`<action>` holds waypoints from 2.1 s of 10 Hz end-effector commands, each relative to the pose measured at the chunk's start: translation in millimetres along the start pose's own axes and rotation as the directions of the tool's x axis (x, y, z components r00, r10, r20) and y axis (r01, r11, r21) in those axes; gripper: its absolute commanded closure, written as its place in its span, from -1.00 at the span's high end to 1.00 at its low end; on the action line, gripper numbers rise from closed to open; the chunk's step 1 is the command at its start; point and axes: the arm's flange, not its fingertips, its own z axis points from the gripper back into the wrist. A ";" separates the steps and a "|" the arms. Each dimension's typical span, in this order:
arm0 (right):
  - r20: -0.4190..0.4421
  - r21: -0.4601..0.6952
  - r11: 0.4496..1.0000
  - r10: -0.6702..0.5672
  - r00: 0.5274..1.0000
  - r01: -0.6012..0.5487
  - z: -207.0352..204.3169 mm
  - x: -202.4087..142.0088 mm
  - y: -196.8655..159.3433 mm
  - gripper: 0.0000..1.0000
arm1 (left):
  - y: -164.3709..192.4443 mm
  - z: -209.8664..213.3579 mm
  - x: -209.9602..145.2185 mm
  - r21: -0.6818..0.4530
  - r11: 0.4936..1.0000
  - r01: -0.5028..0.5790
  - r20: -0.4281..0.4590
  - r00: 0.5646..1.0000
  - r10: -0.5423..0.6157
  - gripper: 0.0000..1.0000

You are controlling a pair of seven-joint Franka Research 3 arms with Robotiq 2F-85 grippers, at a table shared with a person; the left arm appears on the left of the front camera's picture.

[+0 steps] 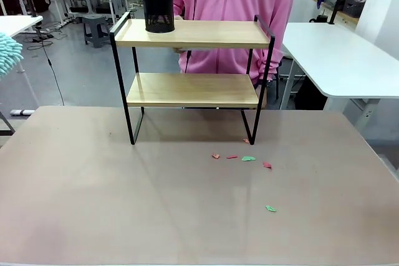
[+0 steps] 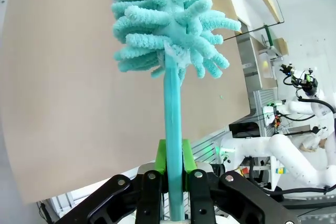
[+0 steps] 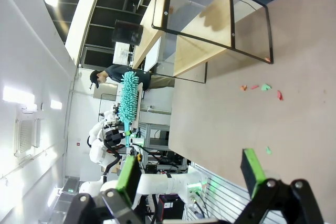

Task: Clean the shelf.
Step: Hand the Duster back to the human.

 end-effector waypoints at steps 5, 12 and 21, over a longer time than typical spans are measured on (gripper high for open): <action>0.036 -0.056 0.994 0.093 0.995 -0.091 4.5 7.4 19.3 1.00 | -21.4 6.7 10.4 -0.093 0.992 0.084 0.019 0.996 -0.082 -0.75; -0.233 0.287 0.895 0.410 0.882 -0.341 -113.2 9.8 102.7 1.00 | -159.9 -41.2 1.2 -0.785 0.530 0.321 -0.177 0.703 -0.689 -0.75; -0.365 0.297 0.884 0.455 0.812 -0.361 -175.7 40.6 100.7 1.00 | -155.6 -111.7 -18.4 -0.701 0.683 0.206 -0.508 0.528 -0.680 -0.75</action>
